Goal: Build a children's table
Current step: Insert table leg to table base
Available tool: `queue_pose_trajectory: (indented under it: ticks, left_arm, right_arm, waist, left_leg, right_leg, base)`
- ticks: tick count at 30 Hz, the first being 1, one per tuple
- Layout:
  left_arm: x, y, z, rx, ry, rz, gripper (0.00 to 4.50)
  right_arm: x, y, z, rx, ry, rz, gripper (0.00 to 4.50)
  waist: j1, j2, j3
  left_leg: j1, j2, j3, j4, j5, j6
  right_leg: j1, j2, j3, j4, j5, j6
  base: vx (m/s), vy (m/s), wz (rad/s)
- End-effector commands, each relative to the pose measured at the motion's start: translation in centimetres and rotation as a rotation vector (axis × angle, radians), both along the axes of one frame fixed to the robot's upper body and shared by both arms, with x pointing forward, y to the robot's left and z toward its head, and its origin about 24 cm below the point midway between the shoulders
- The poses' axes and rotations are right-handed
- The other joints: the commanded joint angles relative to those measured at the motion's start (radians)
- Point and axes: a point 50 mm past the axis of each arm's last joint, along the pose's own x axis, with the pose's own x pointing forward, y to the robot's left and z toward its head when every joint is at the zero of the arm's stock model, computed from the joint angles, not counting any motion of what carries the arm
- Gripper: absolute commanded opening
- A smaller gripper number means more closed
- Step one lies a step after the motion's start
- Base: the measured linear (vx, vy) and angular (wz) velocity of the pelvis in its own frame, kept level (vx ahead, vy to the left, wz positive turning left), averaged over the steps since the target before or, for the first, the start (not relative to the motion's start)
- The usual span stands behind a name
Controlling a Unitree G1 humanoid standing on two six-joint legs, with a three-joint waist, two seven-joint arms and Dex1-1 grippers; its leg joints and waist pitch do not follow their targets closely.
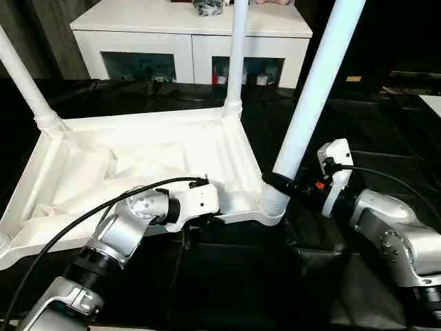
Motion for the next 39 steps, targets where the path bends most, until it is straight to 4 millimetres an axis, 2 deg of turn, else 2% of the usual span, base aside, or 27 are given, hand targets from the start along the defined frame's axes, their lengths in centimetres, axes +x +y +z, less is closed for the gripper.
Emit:
queue_pose_trajectory:
  ticks: [1, 5, 12, 15, 18, 23, 29, 36, 37, 38, 39]
  left_arm:
    - [-0.4, -0.4, -0.7, 0.031, 0.024, -0.051, 0.04]
    - [-0.1, -0.5, -0.4, 0.014, 0.024, -0.047, 0.04]
    - [-0.1, -0.9, 0.3, -0.031, 0.037, -0.051, 0.04]
    - [0.0, -0.9, 0.3, -0.024, 0.028, -0.056, 0.01]
    - [0.0, -0.9, 0.3, -0.024, 0.028, -0.055, 0.0]
    - [0.0, -0.8, 0.4, -0.023, 0.032, -0.053, 0.0]
    - [0.1, -0.7, 0.3, -0.024, 0.026, -0.042, 0.0]
    - [0.1, -0.6, 0.3, -0.04, 0.013, -0.013, 0.0]
    - [0.2, -0.5, 0.3, -0.043, 0.013, -0.007, 0.0]
    - [0.2, -0.5, 0.3, -0.044, 0.013, -0.006, 0.0]
    - [0.2, -0.5, 0.3, -0.048, 0.008, 0.001, 0.0]
  right_arm:
    - [0.4, -0.4, 0.9, -0.004, -0.04, -0.003, 1.84]
    - [0.4, -0.4, 0.8, -0.013, -0.042, -0.002, 1.84]
    - [0.3, 0.1, -0.2, -0.062, -0.008, 0.033, 1.84]
    - [0.5, 0.2, -0.7, -0.073, 0.032, 0.042, 1.84]
    - [0.8, 0.2, -1.0, -0.081, 0.043, 0.039, 1.84]
    - [1.3, 0.2, -1.5, -0.041, 0.06, 0.019, 1.83]
    - [1.5, -0.3, -2.2, 0.03, 0.101, -0.018, 1.83]
    - [0.4, -1.0, -3.0, 0.171, 0.134, -0.087, 1.83]
    - [0.1, -1.1, -3.4, 0.179, 0.135, -0.099, 1.83]
    - [0.0, -1.1, -3.5, 0.18, 0.135, -0.101, 1.83]
    - [-0.4, -1.2, -3.9, 0.182, 0.132, -0.117, 1.83]
  waist:
    - [0.0, -0.009, -0.058]
    - [0.006, -0.007, -0.06]
    - [0.009, -0.007, -0.059]
    - [0.01, -0.012, -0.061]
    - [0.01, -0.01, -0.061]
    - [0.01, -0.011, -0.062]
    - [0.006, -0.011, -0.059]
    - [0.009, -0.012, -0.062]
    - [0.011, -0.007, -0.06]
    - [0.011, -0.01, -0.061]
    - [0.011, -0.003, -0.06]
  left_leg:
    - [0.024, 0.052, -0.022, -0.072, -0.232, 0.014]
    - [0.025, 0.053, -0.02, -0.068, -0.189, 0.035]
    - [0.027, 0.054, -0.02, -0.069, -0.208, 0.025]
    - [0.026, 0.053, -0.019, -0.066, -0.192, 0.032]
    - [0.027, 0.053, -0.018, -0.064, -0.182, 0.037]
    - [0.025, 0.052, -0.018, -0.062, -0.172, 0.046]
    - [0.026, 0.053, -0.019, -0.065, -0.217, 0.026]
    - [0.024, 0.052, -0.018, -0.063, -0.185, 0.041]
    - [0.026, 0.053, -0.018, -0.064, -0.198, 0.039]
    - [0.026, 0.053, -0.019, -0.065, -0.205, 0.034]
    - [0.026, 0.052, -0.021, -0.066, -0.208, 0.03]
  right_leg:
    - [0.03, -0.047, 0.033, -0.065, -0.163, -0.199]
    - [0.034, -0.046, 0.031, -0.058, -0.098, -0.22]
    - [0.034, -0.046, 0.032, -0.06, -0.129, -0.22]
    - [0.036, -0.046, 0.031, -0.058, -0.11, -0.222]
    - [0.035, -0.046, 0.031, -0.056, -0.099, -0.23]
    - [0.037, -0.047, 0.031, -0.055, -0.1, -0.233]
    - [0.034, -0.048, 0.031, -0.061, -0.162, -0.225]
    - [0.037, -0.047, 0.03, -0.056, -0.116, -0.229]
    - [0.033, -0.048, 0.031, -0.058, -0.134, -0.227]
    - [0.034, -0.048, 0.03, -0.059, -0.145, -0.222]
    - [0.034, -0.047, 0.029, -0.059, -0.151, -0.221]
  base:
    - [0.0, 0.0, 0.0]
    - [0.0, 0.0, 0.0]
    - [0.0, 0.0, 0.0]
    - [0.0, 0.0, 0.0]
    - [0.0, 0.0, 0.0]
    - [0.0, 0.0, 0.0]
    - [0.0, 0.0, 0.0]
    - [0.0, 0.0, 0.0]
    - [0.0, 0.0, 0.0]
    - [0.0, 0.0, 0.0]
    - [0.0, 0.0, 0.0]
